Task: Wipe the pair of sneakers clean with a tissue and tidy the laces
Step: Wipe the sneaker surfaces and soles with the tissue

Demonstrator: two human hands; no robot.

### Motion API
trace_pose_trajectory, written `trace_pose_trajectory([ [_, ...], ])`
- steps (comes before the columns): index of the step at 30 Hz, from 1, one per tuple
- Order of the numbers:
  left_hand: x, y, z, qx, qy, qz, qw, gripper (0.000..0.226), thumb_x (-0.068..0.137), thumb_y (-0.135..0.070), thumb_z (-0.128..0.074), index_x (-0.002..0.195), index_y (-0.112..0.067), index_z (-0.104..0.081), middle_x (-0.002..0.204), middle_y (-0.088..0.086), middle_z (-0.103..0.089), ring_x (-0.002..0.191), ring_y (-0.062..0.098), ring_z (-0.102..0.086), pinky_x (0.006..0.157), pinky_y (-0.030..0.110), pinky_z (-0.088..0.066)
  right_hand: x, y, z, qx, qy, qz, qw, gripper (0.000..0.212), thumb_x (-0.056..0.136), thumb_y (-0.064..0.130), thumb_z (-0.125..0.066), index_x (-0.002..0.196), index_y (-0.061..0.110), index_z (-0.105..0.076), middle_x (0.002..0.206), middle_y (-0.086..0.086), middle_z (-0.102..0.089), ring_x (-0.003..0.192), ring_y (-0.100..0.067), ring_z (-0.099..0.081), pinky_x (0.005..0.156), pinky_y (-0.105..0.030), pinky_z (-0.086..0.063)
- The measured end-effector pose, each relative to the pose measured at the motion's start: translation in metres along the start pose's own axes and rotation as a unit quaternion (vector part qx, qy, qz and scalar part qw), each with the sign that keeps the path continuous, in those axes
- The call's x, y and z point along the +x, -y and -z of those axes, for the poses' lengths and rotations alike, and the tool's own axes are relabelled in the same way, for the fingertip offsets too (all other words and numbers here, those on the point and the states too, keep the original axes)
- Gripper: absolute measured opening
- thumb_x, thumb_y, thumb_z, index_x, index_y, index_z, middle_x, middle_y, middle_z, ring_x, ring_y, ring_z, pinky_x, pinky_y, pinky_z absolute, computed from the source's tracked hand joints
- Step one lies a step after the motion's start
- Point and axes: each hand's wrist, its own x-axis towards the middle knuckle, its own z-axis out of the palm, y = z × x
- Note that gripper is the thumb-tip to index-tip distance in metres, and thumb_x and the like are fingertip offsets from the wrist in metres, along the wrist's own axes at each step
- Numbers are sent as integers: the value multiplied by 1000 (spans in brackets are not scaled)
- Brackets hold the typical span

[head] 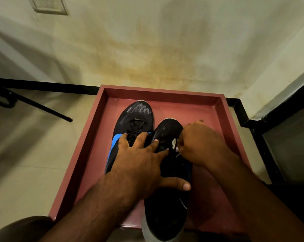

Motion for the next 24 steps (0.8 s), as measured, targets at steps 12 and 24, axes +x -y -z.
trace_pose_trajectory([
  [12, 0, 0, 1, -1, 0, -3, 1000, 113, 61, -103, -12, 160, -47, -8, 173, -6, -5, 158, 27, 13, 116, 72, 3, 16, -2, -17, 42, -132, 59, 989, 45, 96, 17, -60, 141, 21, -59, 123, -4, -50, 112, -19, -46, 84, -26, -47],
  [24, 1, 1, -1, 7, 11, -6, 1000, 117, 58, -103, -9, 160, -46, -9, 173, -5, -3, 157, 28, 16, 115, 74, 6, 3, -11, -12, 203, -281, 0, 938, 17, 94, 7, -66, 106, 11, -78, 96, 4, -48, 80, -7, -47, 64, -4, -32],
])
